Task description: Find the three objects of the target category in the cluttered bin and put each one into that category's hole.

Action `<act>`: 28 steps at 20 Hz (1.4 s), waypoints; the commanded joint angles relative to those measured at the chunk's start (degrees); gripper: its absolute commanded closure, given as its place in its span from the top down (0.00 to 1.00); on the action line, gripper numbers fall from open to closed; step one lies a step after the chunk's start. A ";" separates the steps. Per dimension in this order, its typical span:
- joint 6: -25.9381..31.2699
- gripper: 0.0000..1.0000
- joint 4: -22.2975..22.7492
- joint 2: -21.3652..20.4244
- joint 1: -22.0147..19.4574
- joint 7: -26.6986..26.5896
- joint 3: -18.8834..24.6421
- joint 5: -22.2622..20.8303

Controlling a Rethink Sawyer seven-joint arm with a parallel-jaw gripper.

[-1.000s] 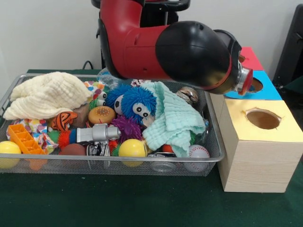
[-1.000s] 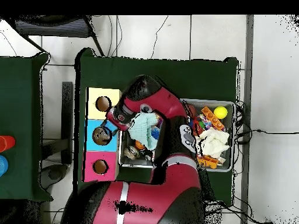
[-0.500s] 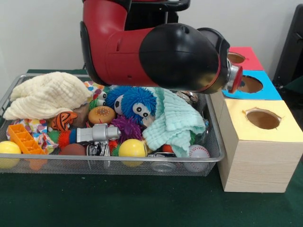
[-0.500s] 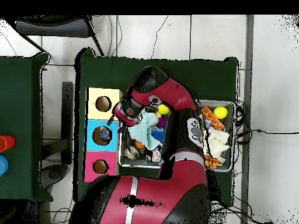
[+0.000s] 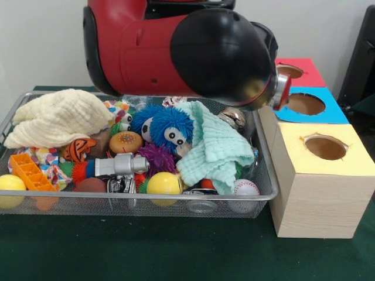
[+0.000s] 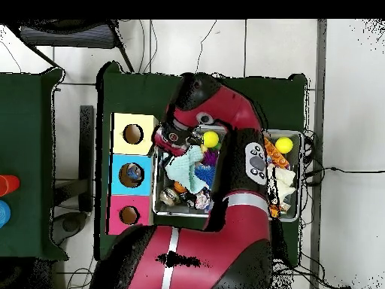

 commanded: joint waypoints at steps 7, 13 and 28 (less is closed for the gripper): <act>-57.39 1.00 20.44 -13.84 -0.18 3.17 -5.66 -21.05; -55.68 1.00 31.83 -15.26 0.93 6.82 -8.88 -20.85; -34.82 1.00 32.55 -8.21 0.00 3.65 -10.51 -20.96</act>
